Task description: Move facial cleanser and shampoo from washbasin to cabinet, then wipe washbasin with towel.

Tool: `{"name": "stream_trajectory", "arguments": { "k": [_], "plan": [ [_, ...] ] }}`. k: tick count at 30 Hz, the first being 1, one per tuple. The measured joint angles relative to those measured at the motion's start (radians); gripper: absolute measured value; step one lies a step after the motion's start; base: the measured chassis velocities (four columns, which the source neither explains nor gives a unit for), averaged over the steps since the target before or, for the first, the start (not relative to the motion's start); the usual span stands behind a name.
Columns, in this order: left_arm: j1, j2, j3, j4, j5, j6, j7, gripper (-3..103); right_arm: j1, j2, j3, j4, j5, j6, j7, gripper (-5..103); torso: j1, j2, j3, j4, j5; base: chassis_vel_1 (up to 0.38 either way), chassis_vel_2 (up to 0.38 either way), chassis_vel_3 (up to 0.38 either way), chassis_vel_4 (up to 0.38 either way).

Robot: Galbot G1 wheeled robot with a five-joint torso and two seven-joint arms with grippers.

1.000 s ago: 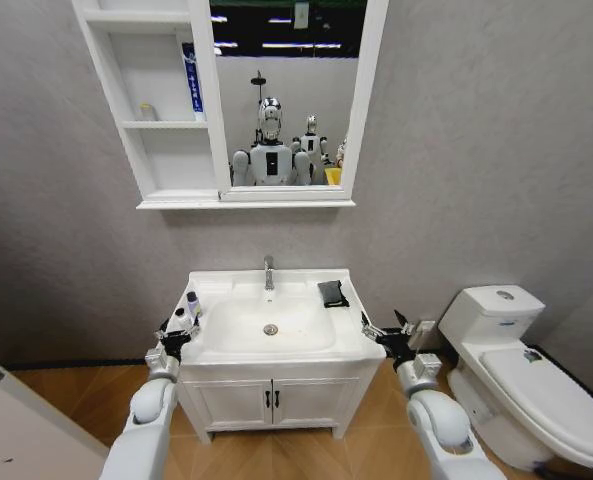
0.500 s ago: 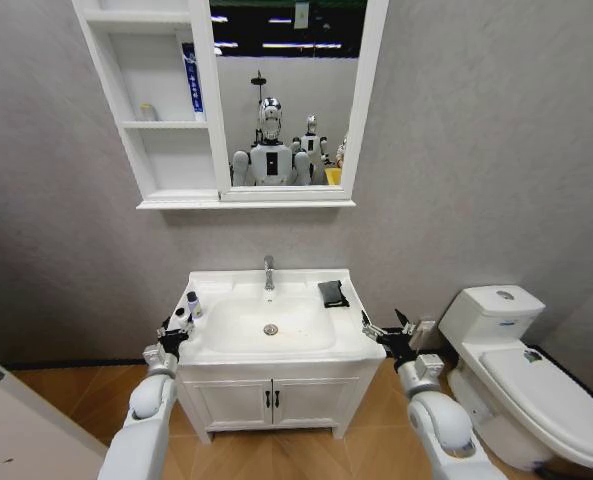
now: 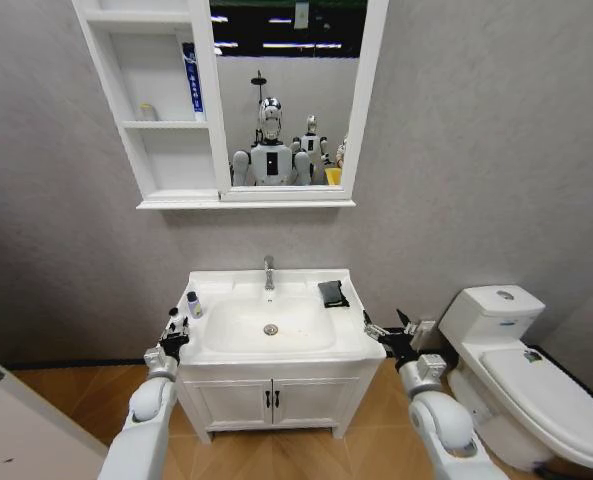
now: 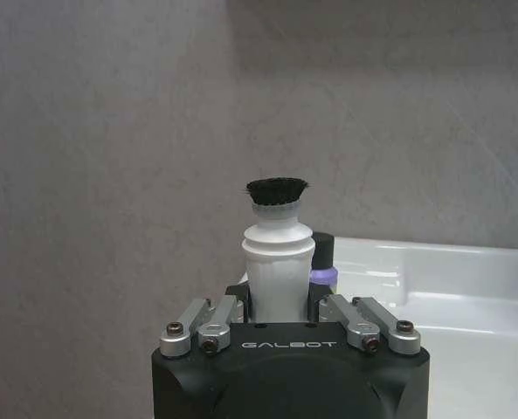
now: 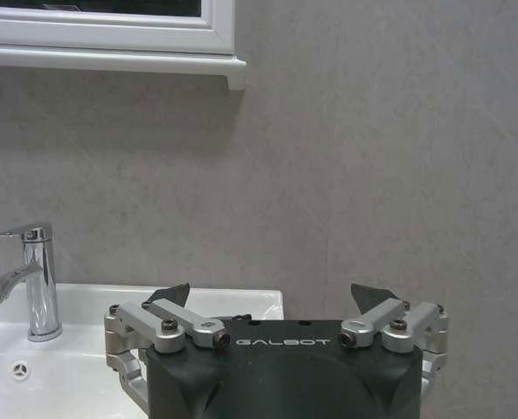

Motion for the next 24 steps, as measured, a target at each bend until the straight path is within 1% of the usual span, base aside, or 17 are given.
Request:
{"name": "stream_trajectory", "arguments": {
  "k": [2,3,6,7,9,10,11,12,13,14,16,17,18,21,22,23,24],
  "plan": [
    [0.022,0.025,0.001,-0.058,-0.014,0.023,-0.024,32,0.001,-0.001,-0.003,0.002,-0.001,-0.001,0.001,100,0.0,0.0,0.0,0.0,-0.0003,0.0,0.0,0.0,0.0],
    [0.022,0.025,0.001,-0.058,-0.014,0.023,-0.024,32,0.001,-0.001,-0.003,0.002,-0.001,-0.001,0.001,100,0.0,0.0,0.0,0.0,-0.0003,0.0,0.0,0.0,0.0],
    [0.064,0.106,0.009,-0.203,-0.059,0.102,-0.086,32,0.007,-0.005,-0.009,0.004,-0.003,-0.008,0.003,100,0.0,0.0,0.0,0.0004,-0.0003,0.0,0.0,0.0,0.0],
    [0.064,0.106,0.009,-0.203,-0.059,0.102,-0.086,32,0.007,-0.005,-0.009,0.004,-0.003,-0.008,0.003,100,0.0,0.0,0.0,0.0004,-0.0003,0.0,0.0,0.0,0.0],
    [0.082,0.192,0.006,-0.329,-0.142,0.177,-0.166,32,0.012,-0.004,-0.017,0.002,-0.007,-0.011,0.003,100,0.0,0.0,0.0,0.0002,0.0002,0.0,0.0,0.0,0.0],
    [0.084,0.249,0.004,-0.391,-0.226,0.228,-0.231,32,0.014,0.002,-0.024,-0.006,-0.015,-0.011,0.003,100,0.0,0.0,0.0,0.0003,-0.0001,0.0,0.0,0.0,0.0],
    [0.084,0.249,0.004,-0.391,-0.226,0.228,-0.231,32,0.014,0.002,-0.024,-0.006,-0.015,-0.011,0.003,100,0.0,0.0,0.0,0.0003,-0.0001,0.0,0.0,0.0,0.0],
    [0.082,0.29,-0.002,-0.43,-0.292,0.273,-0.275,32,0.015,0.006,-0.028,-0.011,-0.02,-0.011,0.003,100,0.0,0.0,0.0,0.0001,0.0,0.0,0.0,0.0,0.0],
    [0.073,0.345,-0.007,-0.473,-0.385,0.328,-0.324,32,0.017,0.01,-0.033,-0.016,-0.024,-0.011,0.003,100,0.0,0.0,0.0,0.0003,0.0,0.0,0.0,0.0,0.0],
    [0.073,0.345,-0.007,-0.473,-0.385,0.328,-0.324,32,0.017,0.01,-0.033,-0.016,-0.024,-0.011,0.003,100,0.0,0.0,0.0,0.0003,0.0,0.0,0.0,0.0,0.0],
    [0.033,0.45,-0.012,-0.516,-0.532,0.412,-0.393,32,0.021,0.01,-0.039,-0.021,-0.025,-0.011,0.002,100,0.0,0.0,0.0,0.0003,-0.0001,0.0,0.0,0.0,0.0],
    [0.005,0.488,-0.011,-0.522,-0.578,0.434,-0.408,32,0.022,0.007,-0.039,-0.022,-0.024,-0.011,0.002,100,0.0,0.0,0.0,0.0003,0.0001,0.0,0.0,0.0,0.0],
    [0.005,0.488,-0.011,-0.522,-0.578,0.434,-0.408,32,0.022,0.007,-0.039,-0.022,-0.024,-0.011,0.002,100,0.0,0.0,0.0,0.0003,0.0001,0.0,0.0,0.0,0.0],
    [-0.114,0.585,0.015,-0.495,-0.657,0.479,-0.425,32,0.026,0.0,-0.039,-0.023,-0.022,-0.014,0.002,100,0.0,0.0,0.0,0.0001,-0.0001,0.0,0.0,0.0,0.0],
    [-0.157,0.604,0.03,-0.479,-0.677,0.495,-0.428,32,0.026,0.0,-0.039,-0.022,-0.022,-0.016,0.002,100,0.0,0.0,0.0,0.0001,0.0,0.0,0.0,0.0,0.0],
    [-0.157,0.604,0.03,-0.479,-0.677,0.495,-0.428,32,0.026,0.0,-0.039,-0.022,-0.022,-0.016,0.002,100,0.0,0.0,0.0,0.0001,0.0,0.0,0.0,0.0,0.0],
    [-0.226,0.629,0.063,-0.452,-0.706,0.513,-0.431,32,0.026,-0.002,-0.039,-0.021,-0.022,-0.019,0.002,100,0.0,0.0,0.0,0.0004,-0.0005,0.0,0.0,0.0,0.0]
  ]
}}
